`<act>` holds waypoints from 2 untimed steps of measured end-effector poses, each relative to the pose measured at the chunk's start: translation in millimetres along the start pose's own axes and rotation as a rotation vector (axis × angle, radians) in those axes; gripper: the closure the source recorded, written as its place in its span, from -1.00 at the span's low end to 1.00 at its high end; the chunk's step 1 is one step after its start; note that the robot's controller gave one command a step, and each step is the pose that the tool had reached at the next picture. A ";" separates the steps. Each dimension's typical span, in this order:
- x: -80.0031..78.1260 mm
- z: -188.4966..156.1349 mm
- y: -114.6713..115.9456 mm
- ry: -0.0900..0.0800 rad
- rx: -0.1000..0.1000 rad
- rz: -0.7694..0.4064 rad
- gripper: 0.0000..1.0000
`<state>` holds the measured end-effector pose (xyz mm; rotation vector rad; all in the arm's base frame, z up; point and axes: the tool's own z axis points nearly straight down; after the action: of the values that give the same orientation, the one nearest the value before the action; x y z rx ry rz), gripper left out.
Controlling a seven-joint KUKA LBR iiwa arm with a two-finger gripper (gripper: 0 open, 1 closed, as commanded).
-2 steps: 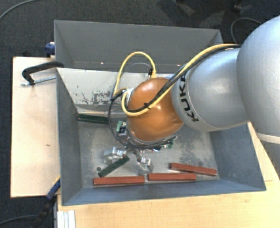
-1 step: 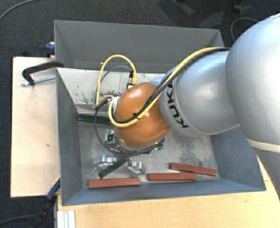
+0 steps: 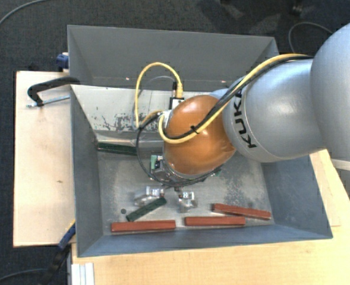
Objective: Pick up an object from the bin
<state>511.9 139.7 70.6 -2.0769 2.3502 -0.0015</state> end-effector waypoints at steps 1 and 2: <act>-49.0 -0.3 -8.5 -0.005 0.001 -0.048 -1.00; -46.8 -1.5 -10.2 -0.004 0.003 -0.043 1.00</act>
Offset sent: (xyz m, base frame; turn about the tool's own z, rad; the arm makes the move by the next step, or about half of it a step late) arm 0.0135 0.0432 -0.0006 -0.0476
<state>527.8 184.9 72.4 -2.1235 2.3006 -0.0012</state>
